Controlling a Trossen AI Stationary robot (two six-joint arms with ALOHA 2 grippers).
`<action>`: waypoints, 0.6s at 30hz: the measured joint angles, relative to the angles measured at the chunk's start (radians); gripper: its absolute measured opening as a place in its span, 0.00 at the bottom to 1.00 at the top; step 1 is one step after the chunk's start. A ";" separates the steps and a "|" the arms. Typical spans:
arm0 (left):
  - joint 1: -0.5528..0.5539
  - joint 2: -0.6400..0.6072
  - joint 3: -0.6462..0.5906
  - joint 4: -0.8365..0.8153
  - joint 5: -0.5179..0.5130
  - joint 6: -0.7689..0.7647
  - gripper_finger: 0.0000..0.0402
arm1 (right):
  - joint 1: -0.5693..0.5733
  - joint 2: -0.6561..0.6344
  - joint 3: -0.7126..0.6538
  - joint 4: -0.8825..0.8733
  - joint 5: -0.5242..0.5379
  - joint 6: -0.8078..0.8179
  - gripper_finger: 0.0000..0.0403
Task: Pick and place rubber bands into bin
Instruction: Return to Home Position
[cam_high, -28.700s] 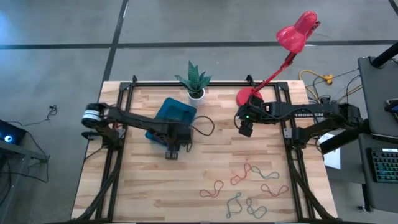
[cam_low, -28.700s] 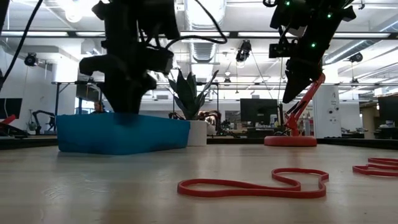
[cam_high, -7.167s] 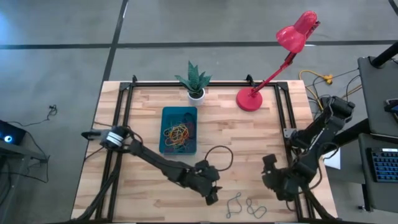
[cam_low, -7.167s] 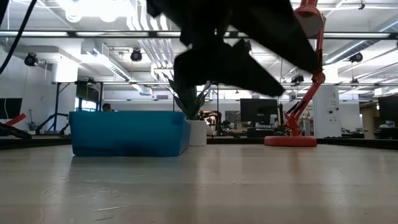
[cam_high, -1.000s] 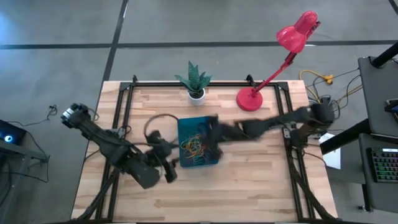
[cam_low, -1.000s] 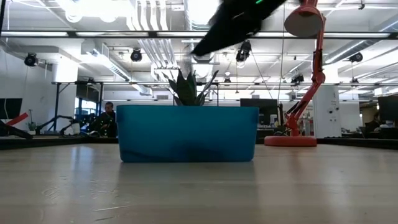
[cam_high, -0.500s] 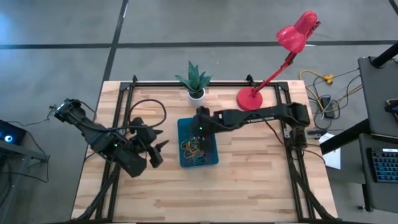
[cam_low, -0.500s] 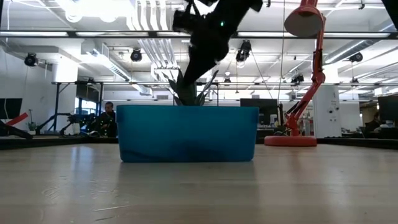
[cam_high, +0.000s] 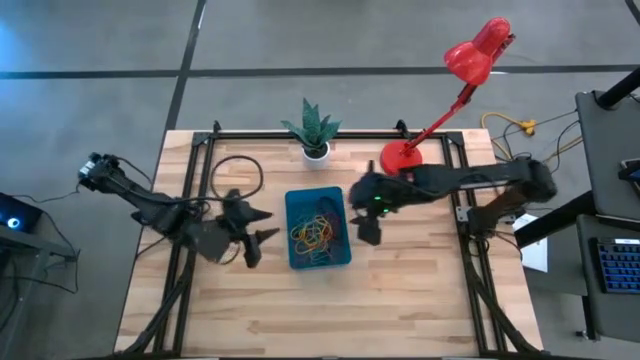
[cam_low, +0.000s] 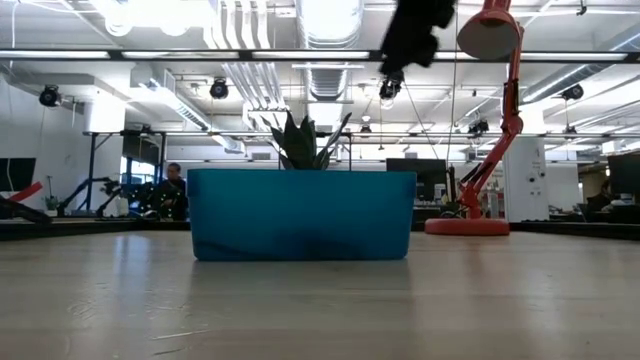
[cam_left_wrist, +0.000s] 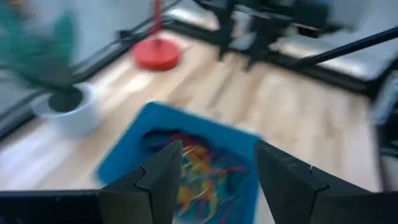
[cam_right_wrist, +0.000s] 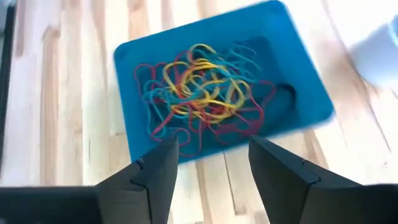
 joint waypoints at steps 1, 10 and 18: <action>0.022 -0.020 -0.065 0.125 0.038 0.059 0.46 | 0.003 -0.040 -0.037 0.012 0.015 0.035 0.45; 0.347 -0.173 -0.358 0.620 0.429 0.358 0.46 | 0.009 -0.379 -0.292 0.014 0.242 0.310 0.44; 0.621 -0.268 -0.434 0.639 0.713 0.415 0.46 | 0.009 -0.631 -0.370 0.041 0.272 0.456 0.44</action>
